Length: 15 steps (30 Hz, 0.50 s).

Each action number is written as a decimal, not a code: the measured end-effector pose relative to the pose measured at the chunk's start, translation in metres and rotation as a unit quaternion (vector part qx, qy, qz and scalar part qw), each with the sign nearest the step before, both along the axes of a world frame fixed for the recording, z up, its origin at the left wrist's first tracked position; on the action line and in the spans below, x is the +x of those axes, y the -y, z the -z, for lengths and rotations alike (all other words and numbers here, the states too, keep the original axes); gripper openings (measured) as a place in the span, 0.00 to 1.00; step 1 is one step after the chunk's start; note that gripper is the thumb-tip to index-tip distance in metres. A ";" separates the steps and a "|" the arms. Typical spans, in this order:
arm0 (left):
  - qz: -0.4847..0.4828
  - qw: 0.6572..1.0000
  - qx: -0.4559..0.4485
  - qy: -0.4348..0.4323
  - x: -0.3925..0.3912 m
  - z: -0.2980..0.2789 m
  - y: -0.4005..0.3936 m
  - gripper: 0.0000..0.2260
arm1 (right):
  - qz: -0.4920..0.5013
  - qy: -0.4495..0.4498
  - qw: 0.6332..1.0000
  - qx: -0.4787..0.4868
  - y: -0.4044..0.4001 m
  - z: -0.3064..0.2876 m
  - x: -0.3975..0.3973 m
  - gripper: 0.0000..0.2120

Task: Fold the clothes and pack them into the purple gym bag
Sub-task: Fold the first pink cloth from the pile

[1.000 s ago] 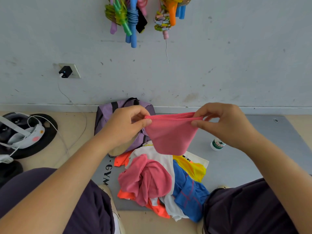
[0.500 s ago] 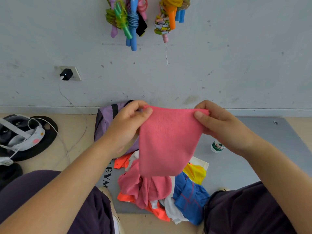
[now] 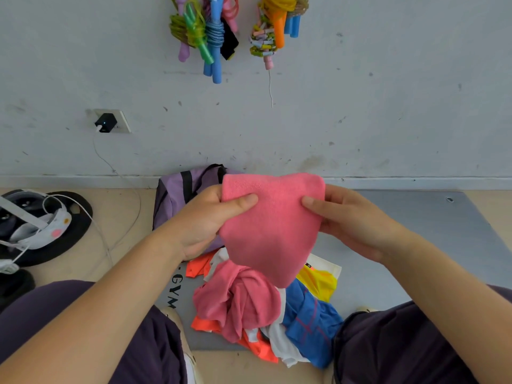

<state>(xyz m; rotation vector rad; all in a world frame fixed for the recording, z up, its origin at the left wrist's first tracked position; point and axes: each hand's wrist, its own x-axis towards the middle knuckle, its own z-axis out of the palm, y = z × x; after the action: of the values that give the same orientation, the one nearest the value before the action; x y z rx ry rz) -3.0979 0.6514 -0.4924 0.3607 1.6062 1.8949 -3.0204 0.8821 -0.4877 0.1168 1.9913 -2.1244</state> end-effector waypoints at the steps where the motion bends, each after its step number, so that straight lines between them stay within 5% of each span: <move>1: -0.007 1.000 -0.013 -0.011 0.000 -0.001 0.000 0.12 | 0.020 -0.010 1.000 -0.001 0.001 -0.001 0.000 0.18; 6: -0.060 0.997 -0.009 -0.053 0.002 -0.004 -0.004 0.09 | 0.108 -0.061 0.991 0.043 0.006 -0.006 0.001 0.13; 10: -0.126 0.990 0.018 -0.067 0.001 -0.004 -0.006 0.18 | 0.184 -0.065 0.978 0.077 0.005 -0.005 -0.001 0.23; 12: -0.142 0.987 -0.005 -0.070 0.000 -0.005 -0.003 0.22 | 0.178 -0.082 0.978 0.075 0.004 -0.006 -0.001 0.17; 15: -0.117 0.989 -0.003 -0.095 0.001 -0.008 -0.002 0.10 | 0.151 -0.084 0.985 0.015 0.003 -0.007 -0.002 0.14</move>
<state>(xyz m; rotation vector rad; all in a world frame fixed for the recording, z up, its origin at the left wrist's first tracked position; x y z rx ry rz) -3.0968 0.6534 -0.4848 0.3732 1.8477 2.0829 -3.0224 0.8791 -0.4806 0.2685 2.2253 -2.3569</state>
